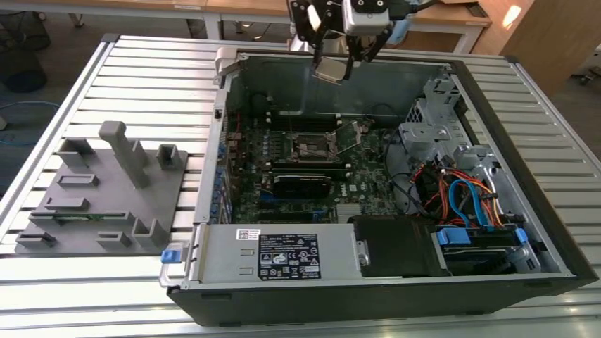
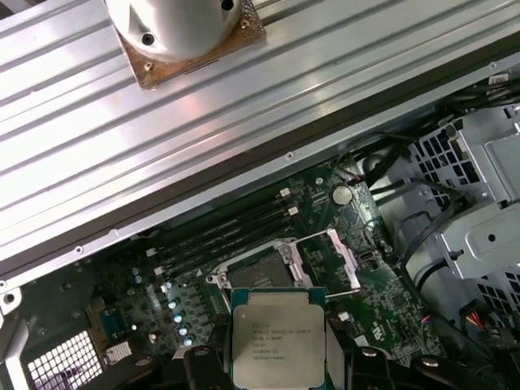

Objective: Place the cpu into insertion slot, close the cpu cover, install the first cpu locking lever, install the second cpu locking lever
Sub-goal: 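Place the cpu into insertion slot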

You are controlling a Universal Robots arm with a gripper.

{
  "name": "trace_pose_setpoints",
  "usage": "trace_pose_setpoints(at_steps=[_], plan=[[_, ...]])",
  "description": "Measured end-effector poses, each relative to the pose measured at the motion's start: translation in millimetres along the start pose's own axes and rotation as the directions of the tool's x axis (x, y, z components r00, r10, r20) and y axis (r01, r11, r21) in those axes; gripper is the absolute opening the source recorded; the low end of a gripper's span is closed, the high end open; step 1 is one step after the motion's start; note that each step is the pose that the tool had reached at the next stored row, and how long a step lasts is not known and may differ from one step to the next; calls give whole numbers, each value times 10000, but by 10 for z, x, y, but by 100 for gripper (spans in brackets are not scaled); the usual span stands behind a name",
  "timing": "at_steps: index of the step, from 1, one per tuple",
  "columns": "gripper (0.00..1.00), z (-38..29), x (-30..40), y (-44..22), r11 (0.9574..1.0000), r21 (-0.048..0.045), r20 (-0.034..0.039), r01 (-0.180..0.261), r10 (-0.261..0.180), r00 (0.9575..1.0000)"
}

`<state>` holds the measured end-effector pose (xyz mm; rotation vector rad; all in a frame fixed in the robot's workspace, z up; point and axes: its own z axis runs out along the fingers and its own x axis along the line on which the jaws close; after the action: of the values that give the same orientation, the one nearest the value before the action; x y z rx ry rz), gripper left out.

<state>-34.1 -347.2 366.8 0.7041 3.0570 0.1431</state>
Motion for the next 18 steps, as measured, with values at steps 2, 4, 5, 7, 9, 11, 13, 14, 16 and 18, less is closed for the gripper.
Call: trace_pose_setpoints(at_steps=[2, 4, 5, 7, 9, 11, 13, 14, 16, 18], plan=[[54, 1, 0, 0, 9997, -4, 20, -230, 230, 9997], [54, 2, 0, 0, 9990, -9, 40, -449, 449, 9990], [54, 3, 0, 0, 9987, -10, 45, -516, 516, 9987], [54, 3, 0, 0, 9984, -12, 50, -568, 568, 9984], [54, 4, 0, 0, 9982, -13, 54, -604, 604, 9982], [54, 5, 1, -1, 9975, -15, 62, -699, 700, 9975], [54, 7, 1, -1, 9970, -17, 69, -778, 778, 9969], [54, 9, 1, -1, 9967, -18, 72, -816, 816, 9966], [54, 12, 1, -1, 9959, -20, 80, -899, 900, 9959], [54, 15, 1, -2, 9947, -24, 91, -1028, 1028, 9947]])
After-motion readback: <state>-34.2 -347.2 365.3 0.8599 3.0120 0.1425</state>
